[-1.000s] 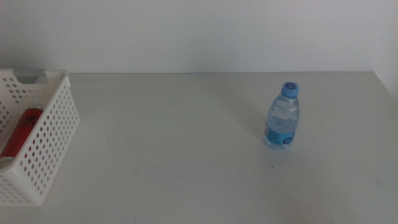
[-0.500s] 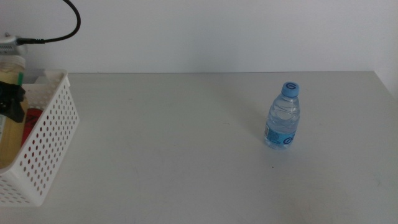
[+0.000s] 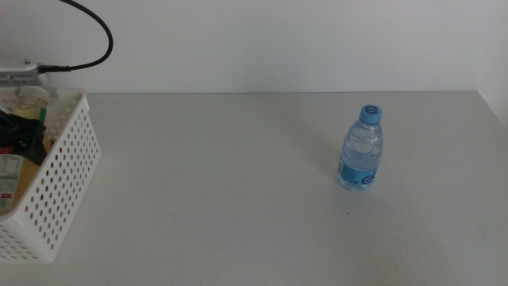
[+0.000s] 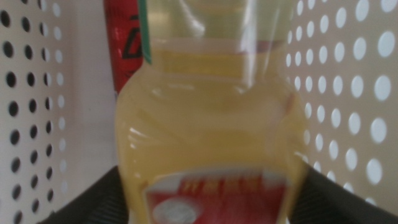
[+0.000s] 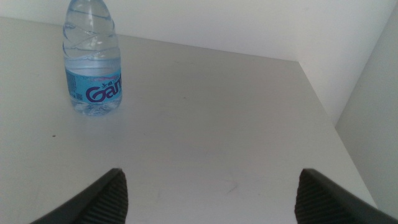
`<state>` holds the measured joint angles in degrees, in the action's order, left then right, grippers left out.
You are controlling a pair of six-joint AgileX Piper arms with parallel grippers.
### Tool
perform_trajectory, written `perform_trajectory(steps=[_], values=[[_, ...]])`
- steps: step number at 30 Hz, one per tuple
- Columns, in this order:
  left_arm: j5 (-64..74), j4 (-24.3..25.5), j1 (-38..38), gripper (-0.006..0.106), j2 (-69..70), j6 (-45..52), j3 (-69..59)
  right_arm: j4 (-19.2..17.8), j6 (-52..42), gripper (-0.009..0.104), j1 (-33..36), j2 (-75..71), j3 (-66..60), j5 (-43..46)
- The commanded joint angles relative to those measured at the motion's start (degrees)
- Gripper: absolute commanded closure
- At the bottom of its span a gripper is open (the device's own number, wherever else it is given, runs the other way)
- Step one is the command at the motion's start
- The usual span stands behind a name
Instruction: Use arms to grab the bottles and put them into the dustbin to the left of the table.
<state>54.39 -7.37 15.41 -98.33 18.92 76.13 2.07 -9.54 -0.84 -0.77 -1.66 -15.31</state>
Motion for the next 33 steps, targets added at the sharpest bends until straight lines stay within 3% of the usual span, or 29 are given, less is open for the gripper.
perform_trajectory(steps=[1,2,9,19,27,33], values=[[-3.5,-1.2,0.0,0.011,3.6,0.1,2.4,-0.7,-0.5,0.02,-0.3,-1.2,0.6,4.1],[-3.3,-1.2,0.0,0.007,3.6,0.1,2.6,-0.7,-0.5,0.02,-0.3,-1.2,0.6,4.1],[-2.3,-4.6,0.0,0.007,3.6,0.1,5.1,-0.7,-0.5,0.02,-0.3,-1.2,0.6,4.1],[-0.3,-4.6,-2.0,0.007,11.7,0.1,6.5,-0.7,-0.5,0.02,-0.3,-1.2,0.6,4.1],[-19.4,-4.2,-13.2,0.007,30.6,-1.2,-10.0,-0.7,-0.5,0.02,-0.3,-1.2,0.6,4.1],[-22.0,-0.4,-22.4,0.007,48.2,-15.6,-25.7,-0.7,-0.5,0.02,-0.3,-1.2,0.6,4.1]])
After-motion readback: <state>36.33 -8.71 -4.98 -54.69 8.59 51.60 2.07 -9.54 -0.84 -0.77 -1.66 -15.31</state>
